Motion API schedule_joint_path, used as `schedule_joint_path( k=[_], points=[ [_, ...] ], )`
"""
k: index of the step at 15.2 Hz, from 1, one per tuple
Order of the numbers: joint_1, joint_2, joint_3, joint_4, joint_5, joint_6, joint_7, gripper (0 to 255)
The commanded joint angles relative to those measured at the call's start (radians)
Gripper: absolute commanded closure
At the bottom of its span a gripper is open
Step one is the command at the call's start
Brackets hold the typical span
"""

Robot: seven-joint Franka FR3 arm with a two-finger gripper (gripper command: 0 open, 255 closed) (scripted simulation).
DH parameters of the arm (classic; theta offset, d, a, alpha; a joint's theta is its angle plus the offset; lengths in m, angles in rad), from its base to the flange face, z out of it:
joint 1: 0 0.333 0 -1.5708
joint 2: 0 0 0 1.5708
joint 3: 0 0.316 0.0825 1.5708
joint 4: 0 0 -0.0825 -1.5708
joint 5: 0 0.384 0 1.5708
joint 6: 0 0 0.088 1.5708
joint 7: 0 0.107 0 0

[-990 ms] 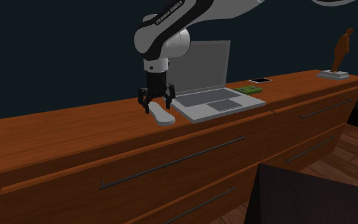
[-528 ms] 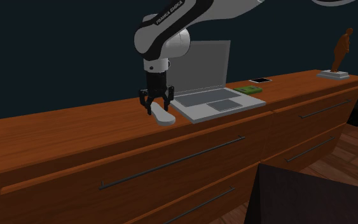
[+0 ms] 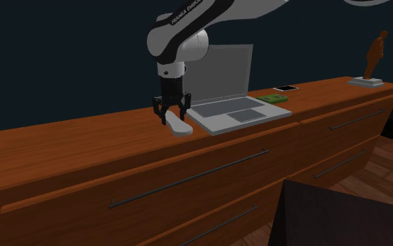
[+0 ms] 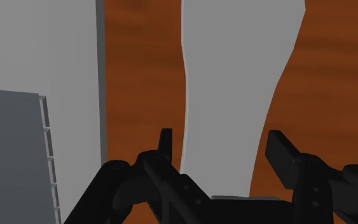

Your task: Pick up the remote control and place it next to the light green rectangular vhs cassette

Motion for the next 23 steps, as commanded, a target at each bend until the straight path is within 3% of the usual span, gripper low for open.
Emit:
schedule_joint_path(
  k=[1,15,23],
  points=[
    [0.001,-0.013,-0.001,0.007,-0.002,-0.019,0.002,255],
    [0.0,-0.065,-0.007,0.116,-0.013,-0.179,0.011,255],
    [-0.087,-0.213,-0.055,-0.11,-0.016,-0.107,-0.136,255]
  ],
)
